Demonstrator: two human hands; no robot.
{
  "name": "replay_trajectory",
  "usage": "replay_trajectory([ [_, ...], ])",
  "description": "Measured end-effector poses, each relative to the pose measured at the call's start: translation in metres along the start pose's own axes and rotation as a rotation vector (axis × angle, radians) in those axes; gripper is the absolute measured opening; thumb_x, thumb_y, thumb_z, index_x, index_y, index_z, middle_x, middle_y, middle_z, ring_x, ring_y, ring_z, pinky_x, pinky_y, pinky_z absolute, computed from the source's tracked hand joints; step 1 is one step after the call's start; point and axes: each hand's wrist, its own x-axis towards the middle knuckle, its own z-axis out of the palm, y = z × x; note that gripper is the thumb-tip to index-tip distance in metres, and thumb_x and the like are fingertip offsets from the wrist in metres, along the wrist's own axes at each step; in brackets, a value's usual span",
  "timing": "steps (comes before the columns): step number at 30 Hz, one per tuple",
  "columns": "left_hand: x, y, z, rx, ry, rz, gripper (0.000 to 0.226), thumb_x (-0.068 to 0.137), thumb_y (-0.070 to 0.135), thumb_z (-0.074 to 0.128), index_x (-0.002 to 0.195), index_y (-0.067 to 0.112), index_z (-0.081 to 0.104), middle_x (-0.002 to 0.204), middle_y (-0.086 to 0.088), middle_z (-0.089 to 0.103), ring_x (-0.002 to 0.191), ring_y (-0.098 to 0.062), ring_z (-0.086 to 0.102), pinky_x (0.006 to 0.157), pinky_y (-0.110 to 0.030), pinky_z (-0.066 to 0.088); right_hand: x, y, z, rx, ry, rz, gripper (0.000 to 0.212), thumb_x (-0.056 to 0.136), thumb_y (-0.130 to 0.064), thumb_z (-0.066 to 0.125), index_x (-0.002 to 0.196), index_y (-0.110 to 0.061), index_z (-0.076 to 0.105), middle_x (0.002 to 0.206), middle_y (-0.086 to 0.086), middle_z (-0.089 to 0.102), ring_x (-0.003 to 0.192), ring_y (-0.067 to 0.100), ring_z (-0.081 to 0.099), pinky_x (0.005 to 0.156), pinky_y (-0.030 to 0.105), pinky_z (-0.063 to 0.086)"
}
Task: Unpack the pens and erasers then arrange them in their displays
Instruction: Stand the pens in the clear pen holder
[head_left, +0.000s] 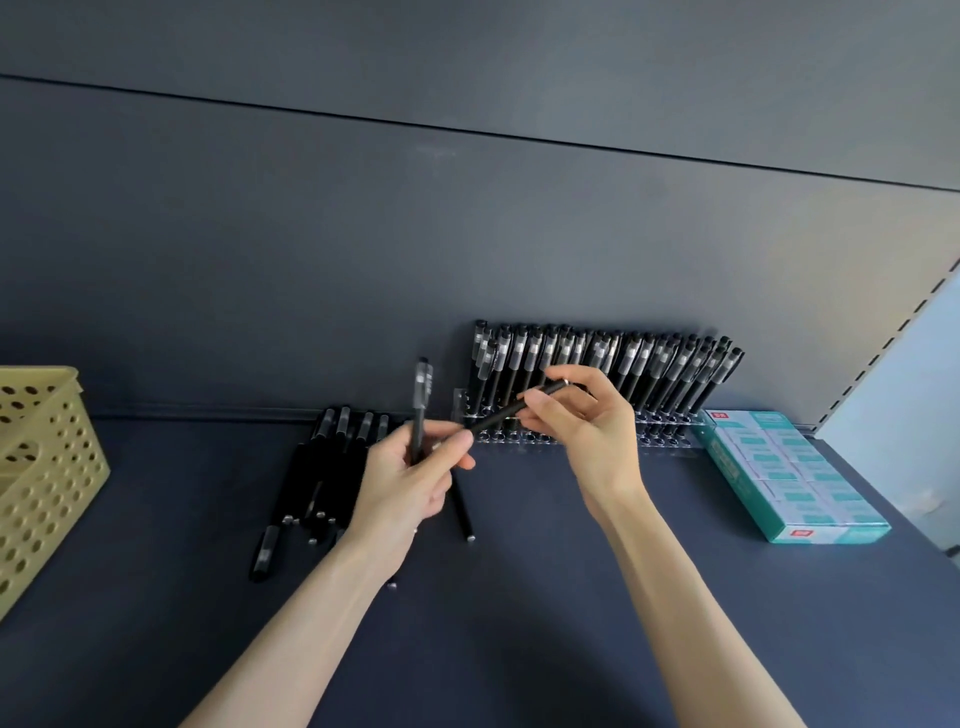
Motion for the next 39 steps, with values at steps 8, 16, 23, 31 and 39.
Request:
replay_trajectory([
  [8,0.013,0.017,-0.008,0.081,0.039,0.071,0.009,0.075,0.023,0.077,0.069,0.019,0.072,0.055,0.001,0.056,0.038,-0.005,0.030,0.036,-0.016,0.022,-0.016,0.020,-0.002,-0.333,-0.382,0.153,0.018,0.074,-0.007,0.076,0.081,-0.023,0.072,0.074,-0.008,0.072,0.068,0.001,0.064,0.064,0.012,0.046],
  [16,0.002,0.001,-0.005,0.207,-0.017,0.040,0.005,0.081,0.024,0.074,0.078,0.021,0.074,0.050,0.010,0.037,0.044,-0.009,0.026,0.039,-0.019,0.021,-0.016,0.017,-0.006,-0.134,-0.314,0.106,0.004,0.086,-0.003,0.062,0.087,-0.007,0.061,0.073,-0.002,0.069,0.066,0.010,0.062,0.069,0.019,0.051],
  [23,-0.004,-0.002,0.001,0.337,-0.118,-0.047,0.022,0.083,0.019,0.071,0.067,0.005,0.066,0.049,0.007,0.055,0.038,-0.005,0.031,0.036,-0.016,0.022,-0.017,0.017,-0.005,-0.023,-0.198,0.077,0.011,0.087,0.000,0.059,0.085,-0.010,0.053,0.075,0.005,0.066,0.070,0.018,0.065,0.072,0.028,0.054],
  [31,-0.002,-0.002,-0.006,0.327,-0.053,-0.074,0.020,0.083,0.022,0.071,0.067,0.012,0.067,0.052,0.006,0.053,0.039,-0.005,0.030,0.036,-0.016,0.022,0.003,0.006,-0.007,-0.083,0.079,-0.134,0.019,0.088,-0.003,0.061,0.097,-0.019,0.057,0.071,-0.003,0.069,0.067,0.014,0.067,0.066,0.024,0.055],
  [39,0.002,-0.008,-0.005,0.129,0.015,-0.046,0.023,0.102,0.027,0.039,0.087,0.012,0.048,0.059,0.001,0.056,0.038,-0.009,0.031,0.038,-0.016,0.018,0.034,-0.008,0.005,-0.448,0.189,-0.443,0.043,0.089,-0.013,0.062,0.105,-0.048,0.044,0.077,-0.007,0.066,0.069,0.020,0.066,0.072,0.032,0.054],
])
